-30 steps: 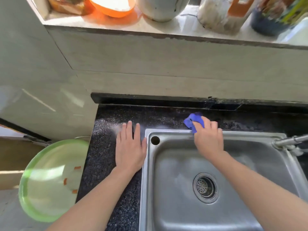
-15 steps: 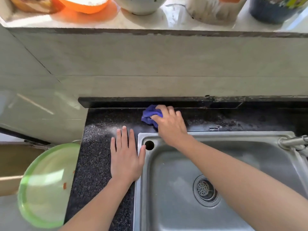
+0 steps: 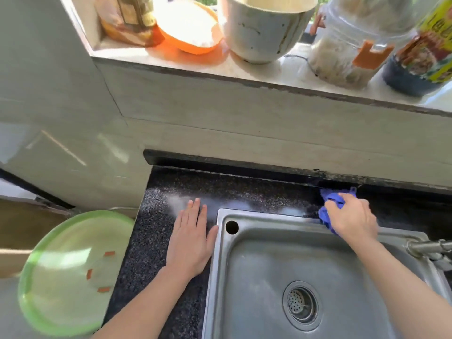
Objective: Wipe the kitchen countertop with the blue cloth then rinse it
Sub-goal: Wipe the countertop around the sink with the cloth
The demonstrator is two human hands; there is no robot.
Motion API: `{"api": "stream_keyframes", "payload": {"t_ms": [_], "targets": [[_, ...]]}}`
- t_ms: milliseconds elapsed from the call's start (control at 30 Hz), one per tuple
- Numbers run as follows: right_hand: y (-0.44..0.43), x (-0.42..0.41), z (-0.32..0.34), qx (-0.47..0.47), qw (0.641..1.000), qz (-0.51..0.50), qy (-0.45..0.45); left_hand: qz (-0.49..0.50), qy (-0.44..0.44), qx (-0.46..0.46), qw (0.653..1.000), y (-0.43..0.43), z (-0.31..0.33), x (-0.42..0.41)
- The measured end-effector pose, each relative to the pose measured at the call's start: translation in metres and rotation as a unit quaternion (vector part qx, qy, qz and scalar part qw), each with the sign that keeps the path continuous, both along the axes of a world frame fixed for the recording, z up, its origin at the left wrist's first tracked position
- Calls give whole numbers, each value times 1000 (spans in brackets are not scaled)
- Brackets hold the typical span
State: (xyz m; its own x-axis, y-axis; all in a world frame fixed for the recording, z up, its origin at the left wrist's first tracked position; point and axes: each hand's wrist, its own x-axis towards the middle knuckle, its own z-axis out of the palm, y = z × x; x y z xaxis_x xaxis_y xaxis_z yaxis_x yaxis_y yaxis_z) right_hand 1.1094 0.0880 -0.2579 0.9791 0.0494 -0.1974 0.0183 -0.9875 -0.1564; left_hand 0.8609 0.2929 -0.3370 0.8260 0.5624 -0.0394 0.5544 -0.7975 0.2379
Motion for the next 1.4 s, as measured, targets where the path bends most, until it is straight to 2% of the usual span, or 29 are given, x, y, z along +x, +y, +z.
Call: {"api": "stream_keyframes", "payload": {"t_ms": [67,100,167,233,267,333,500,567,767,967,1033,1167,1267,1333,1400], "targets": [[37,-27,10,40,988,128,-81,23,-17,7,1000,11,1,-22],[66,-44,12,81,965,219,-119,41,-16,14,999,15,0,-35],[135,-81,12,125,891,407,-155,59,0,24,998,20,-4,-59],[205,-111,6,119,809,538,-203,47,14,26,998,23,-10,-73],[235,-122,2,104,776,580,-227,43,15,24,999,24,-12,-76],[279,-135,-10,52,732,627,-263,43,5,24,999,24,-14,-76],[290,-117,-31,-48,676,675,-292,39,7,27,999,25,-13,-76],[268,-102,-34,-33,684,672,-282,39,13,26,999,24,-13,-76],[164,-44,-36,-50,769,570,-284,35,14,24,999,24,-13,-76],[68,2,-34,-107,834,462,-282,35,8,47,998,22,-15,-74],[40,14,-34,-100,858,427,-266,39,9,59,997,20,-15,-70],[2,33,-32,-94,883,391,-241,51,-9,65,997,12,-5,-47],[1,31,-30,-27,917,345,-200,24,-33,71,997,-2,8,-18],[-7,29,-27,40,958,232,-161,23,-53,53,997,-13,18,5],[-18,25,-22,94,980,131,-118,21,-69,34,997,-24,23,27]]}}
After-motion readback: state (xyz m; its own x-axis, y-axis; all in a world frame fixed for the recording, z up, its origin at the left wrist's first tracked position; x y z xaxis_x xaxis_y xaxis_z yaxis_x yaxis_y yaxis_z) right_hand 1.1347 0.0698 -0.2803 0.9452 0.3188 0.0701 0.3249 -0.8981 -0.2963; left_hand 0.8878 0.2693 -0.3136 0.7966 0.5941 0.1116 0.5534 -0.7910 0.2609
